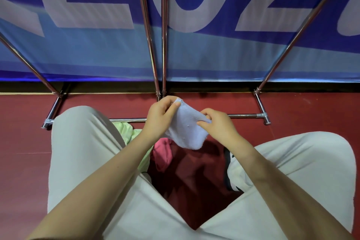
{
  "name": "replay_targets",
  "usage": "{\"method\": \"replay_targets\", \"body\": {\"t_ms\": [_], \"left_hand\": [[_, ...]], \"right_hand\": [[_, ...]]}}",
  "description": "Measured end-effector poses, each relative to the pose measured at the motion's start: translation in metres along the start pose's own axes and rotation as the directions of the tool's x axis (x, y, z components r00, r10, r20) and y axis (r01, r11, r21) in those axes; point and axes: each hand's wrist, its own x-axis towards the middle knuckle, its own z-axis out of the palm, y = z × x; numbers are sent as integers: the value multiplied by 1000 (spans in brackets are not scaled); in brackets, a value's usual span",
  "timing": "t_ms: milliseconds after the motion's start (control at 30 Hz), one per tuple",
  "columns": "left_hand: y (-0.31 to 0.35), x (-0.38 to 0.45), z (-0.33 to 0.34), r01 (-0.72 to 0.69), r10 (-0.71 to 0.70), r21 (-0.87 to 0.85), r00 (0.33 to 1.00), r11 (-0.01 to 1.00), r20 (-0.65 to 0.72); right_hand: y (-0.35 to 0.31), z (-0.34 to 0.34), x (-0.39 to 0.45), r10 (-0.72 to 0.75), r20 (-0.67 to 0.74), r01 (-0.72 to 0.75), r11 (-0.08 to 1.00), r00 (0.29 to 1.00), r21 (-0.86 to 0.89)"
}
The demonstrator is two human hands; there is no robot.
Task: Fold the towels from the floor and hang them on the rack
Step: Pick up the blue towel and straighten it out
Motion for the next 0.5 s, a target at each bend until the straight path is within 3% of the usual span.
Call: {"method": "replay_targets", "body": {"t_ms": [200,333,433,500], "left_hand": [[2,0,12,-49,51,-23,997,999,65],[1,5,15,10,-11,-120,1000,993,-7],[-1,10,14,106,-126,-207,988,973,-84],[-3,15,14,156,-190,-239,974,958,-126]], "right_hand": [[4,1,4,76,-102,-83,994,992,-72],[12,-3,7,-14,-196,-33,971,980,-237],[15,-3,8,87,-84,-82,995,993,62],[15,-3,8,147,-5,-139,946,989,293]]}}
